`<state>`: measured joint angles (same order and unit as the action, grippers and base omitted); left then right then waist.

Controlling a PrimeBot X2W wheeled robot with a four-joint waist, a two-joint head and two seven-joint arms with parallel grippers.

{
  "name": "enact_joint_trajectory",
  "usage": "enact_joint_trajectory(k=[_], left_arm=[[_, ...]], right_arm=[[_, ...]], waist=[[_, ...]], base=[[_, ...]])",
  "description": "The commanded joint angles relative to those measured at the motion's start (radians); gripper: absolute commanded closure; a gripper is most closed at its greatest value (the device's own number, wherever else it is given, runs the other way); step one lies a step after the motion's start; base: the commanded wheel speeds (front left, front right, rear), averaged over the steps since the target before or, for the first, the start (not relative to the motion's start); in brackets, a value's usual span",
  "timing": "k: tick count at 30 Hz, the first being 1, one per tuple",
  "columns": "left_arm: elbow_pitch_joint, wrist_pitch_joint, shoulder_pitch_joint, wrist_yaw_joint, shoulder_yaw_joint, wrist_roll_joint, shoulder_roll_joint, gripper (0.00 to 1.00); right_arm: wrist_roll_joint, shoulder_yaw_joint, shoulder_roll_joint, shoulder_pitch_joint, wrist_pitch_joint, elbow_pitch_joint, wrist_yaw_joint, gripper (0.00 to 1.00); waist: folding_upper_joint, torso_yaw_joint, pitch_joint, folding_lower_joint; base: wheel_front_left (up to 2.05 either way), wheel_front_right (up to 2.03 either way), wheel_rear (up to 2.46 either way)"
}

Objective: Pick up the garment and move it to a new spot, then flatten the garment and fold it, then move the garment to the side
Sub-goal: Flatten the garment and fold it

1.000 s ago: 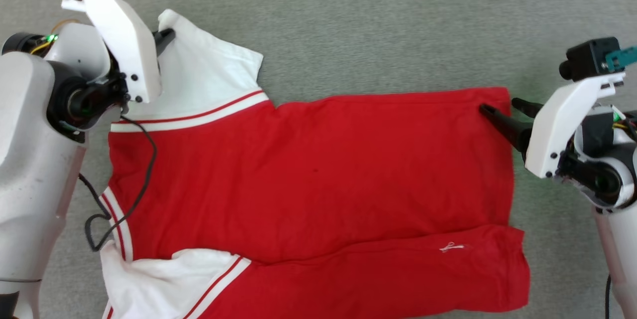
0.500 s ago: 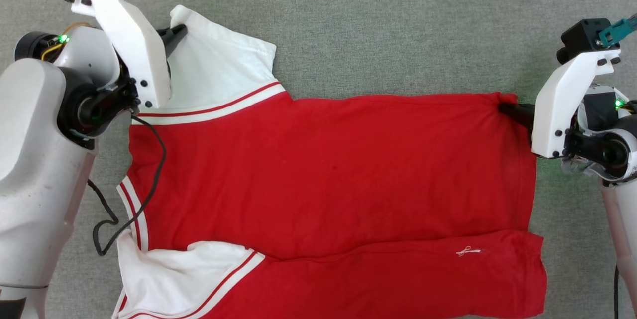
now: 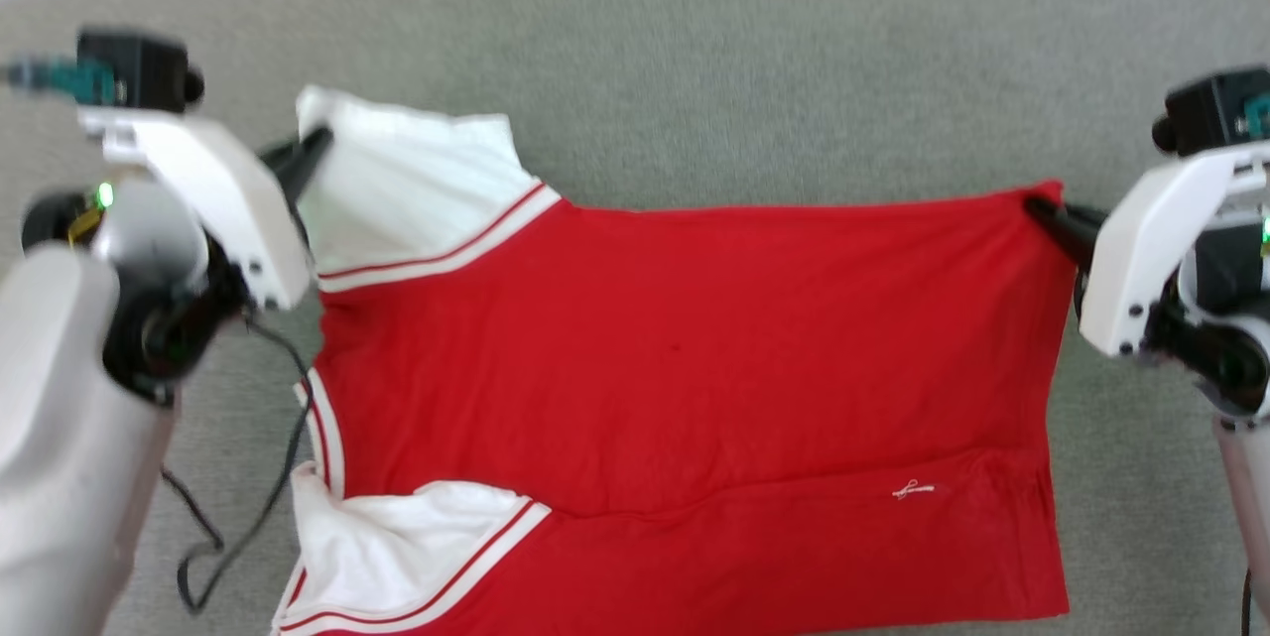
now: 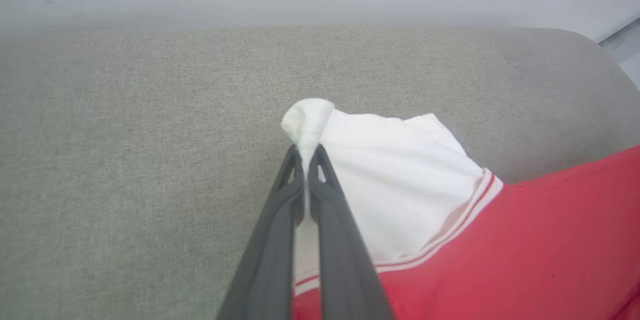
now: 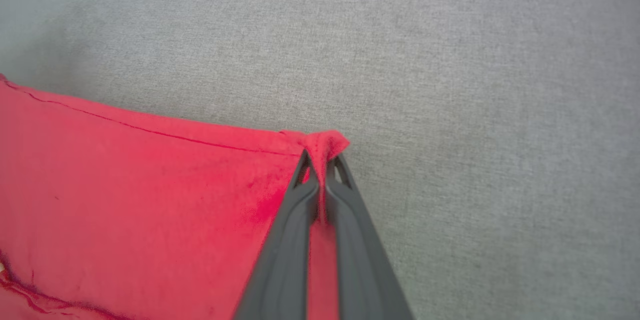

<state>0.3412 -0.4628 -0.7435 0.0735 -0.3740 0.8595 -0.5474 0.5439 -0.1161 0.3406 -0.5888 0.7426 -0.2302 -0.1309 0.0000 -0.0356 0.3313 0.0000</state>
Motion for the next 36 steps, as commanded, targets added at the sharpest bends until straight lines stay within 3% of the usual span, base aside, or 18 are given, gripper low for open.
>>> enact_joint_trajectory(k=[1,12,19,20,21,22,25,30,36], left_arm=[[-0.019,0.024,0.068,-0.014,0.012,0.012,-0.007,1.0],[-0.178,0.139,0.502,-0.121,0.067,0.081,-0.003,1.0],[-0.244,0.145,0.734,-0.178,0.068,0.127,0.011,1.0],[-0.247,0.141,0.757,-0.182,0.061,0.134,0.018,0.94],[-0.248,0.139,0.773,-0.182,0.055,0.138,0.023,0.56],[-0.246,0.137,0.786,-0.182,0.047,0.138,0.028,0.0],[-0.227,0.19,0.825,-0.186,0.033,0.115,0.055,0.0],[-0.264,0.312,0.846,-0.199,0.036,0.045,0.07,0.0],[-0.314,0.425,0.82,-0.227,0.041,-0.032,0.089,0.0]], right_arm=[[-0.005,0.011,0.005,0.048,-0.015,0.014,0.0,1.0],[0.027,0.082,-0.037,0.354,-0.095,0.046,0.0,1.0],[0.039,0.12,-0.075,0.505,-0.156,0.043,0.0,1.0],[0.038,0.122,-0.083,0.525,-0.164,0.04,0.0,0.73],[0.039,0.123,-0.092,0.542,-0.171,0.035,0.0,0.11],[0.037,0.122,-0.097,0.557,-0.182,0.03,0.0,0.0],[0.025,0.125,-0.116,0.607,-0.243,0.022,0.0,0.0],[0.007,0.129,-0.09,0.643,-0.289,0.099,0.0,0.0],[-0.015,0.178,-0.062,0.651,-0.279,0.193,0.0,0.0]], waist=[[0.0,0.017,-0.069,0.0],[0.0,0.046,-0.211,0.0],[0.0,0.041,-0.25,0.0],[0.0,0.04,-0.254,0.0],[0.0,0.04,-0.257,0.0],[0.0,0.039,-0.261,0.0],[0.0,0.03,-0.287,0.0],[0.0,0.021,-0.329,0.0],[0.0,0.027,-0.351,0.0]], base=[[0.0,0.0,0.0],[0.0,0.0,0.0],[0.0,0.0,0.0],[0.0,0.0,0.0],[0.0,0.0,0.0],[0.0,0.0,0.0],[0.0,0.0,0.0],[0.0,0.0,0.0],[0.0,0.0,0.0]])
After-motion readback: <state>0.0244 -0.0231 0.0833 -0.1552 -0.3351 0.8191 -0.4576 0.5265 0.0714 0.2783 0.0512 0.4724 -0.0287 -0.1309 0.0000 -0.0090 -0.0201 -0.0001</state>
